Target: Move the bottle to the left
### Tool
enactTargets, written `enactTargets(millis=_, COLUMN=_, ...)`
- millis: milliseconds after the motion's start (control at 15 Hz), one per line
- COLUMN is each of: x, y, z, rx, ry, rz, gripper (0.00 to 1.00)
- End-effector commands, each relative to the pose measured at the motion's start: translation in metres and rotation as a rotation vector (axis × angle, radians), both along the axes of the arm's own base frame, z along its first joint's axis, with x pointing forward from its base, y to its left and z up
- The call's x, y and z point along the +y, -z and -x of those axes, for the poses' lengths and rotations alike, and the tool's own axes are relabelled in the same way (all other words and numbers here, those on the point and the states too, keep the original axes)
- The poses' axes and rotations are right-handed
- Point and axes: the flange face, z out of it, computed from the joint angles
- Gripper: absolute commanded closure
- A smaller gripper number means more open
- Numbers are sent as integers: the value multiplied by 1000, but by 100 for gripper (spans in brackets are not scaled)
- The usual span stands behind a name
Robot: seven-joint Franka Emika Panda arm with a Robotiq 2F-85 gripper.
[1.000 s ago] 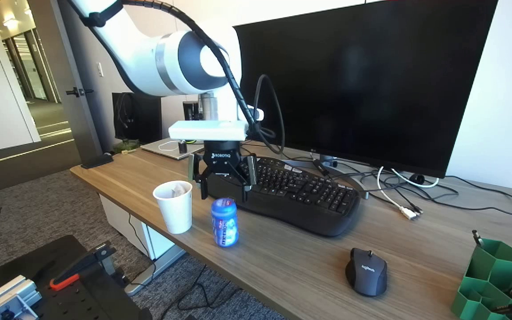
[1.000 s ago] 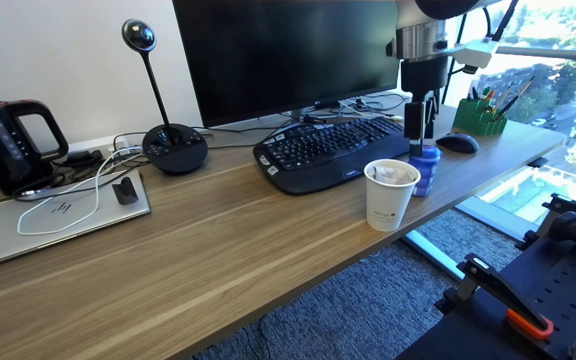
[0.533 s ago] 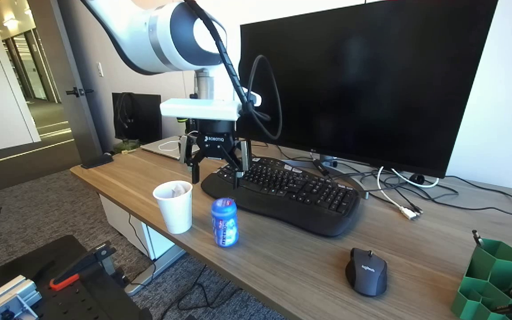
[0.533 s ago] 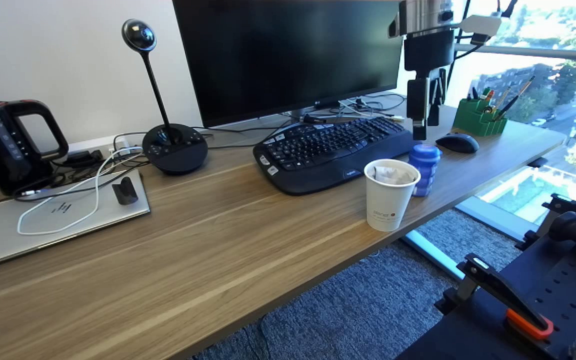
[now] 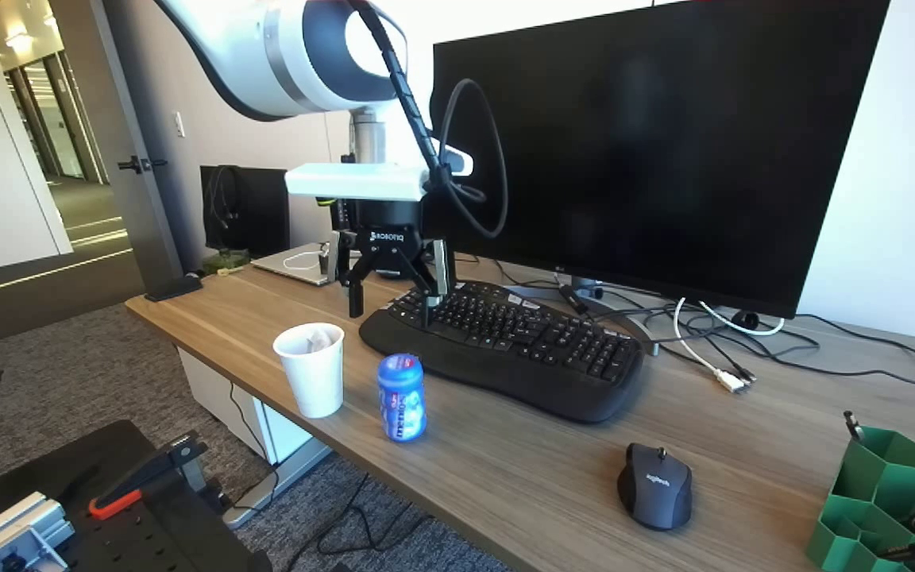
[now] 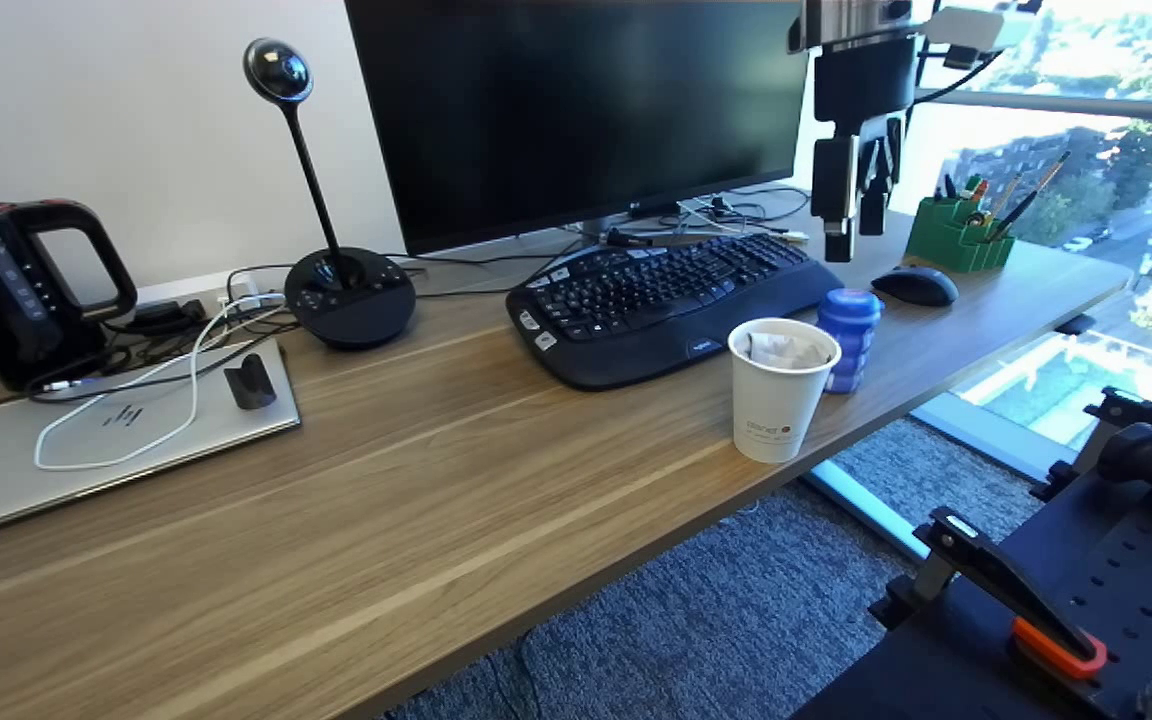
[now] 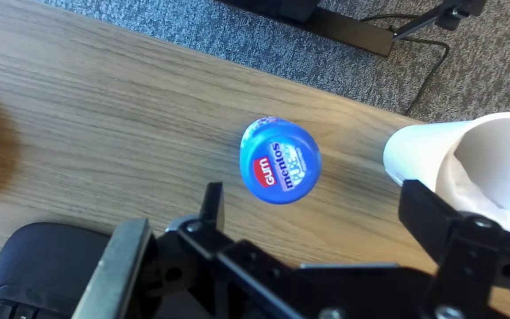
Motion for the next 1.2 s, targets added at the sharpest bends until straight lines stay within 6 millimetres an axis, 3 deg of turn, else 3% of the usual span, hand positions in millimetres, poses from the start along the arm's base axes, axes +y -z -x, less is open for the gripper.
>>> enactTargets(millis=0, x=-2, y=-3, z=9, rx=6, ry=47, rz=23, gripper=0)
enactTargets(millis=600, x=-3, y=6, z=18, rx=77, ry=49, rz=8, gripper=0)
enactTargets(millis=1133, x=9, y=19, z=24, rx=153, ry=-77, rz=-49, gripper=0)
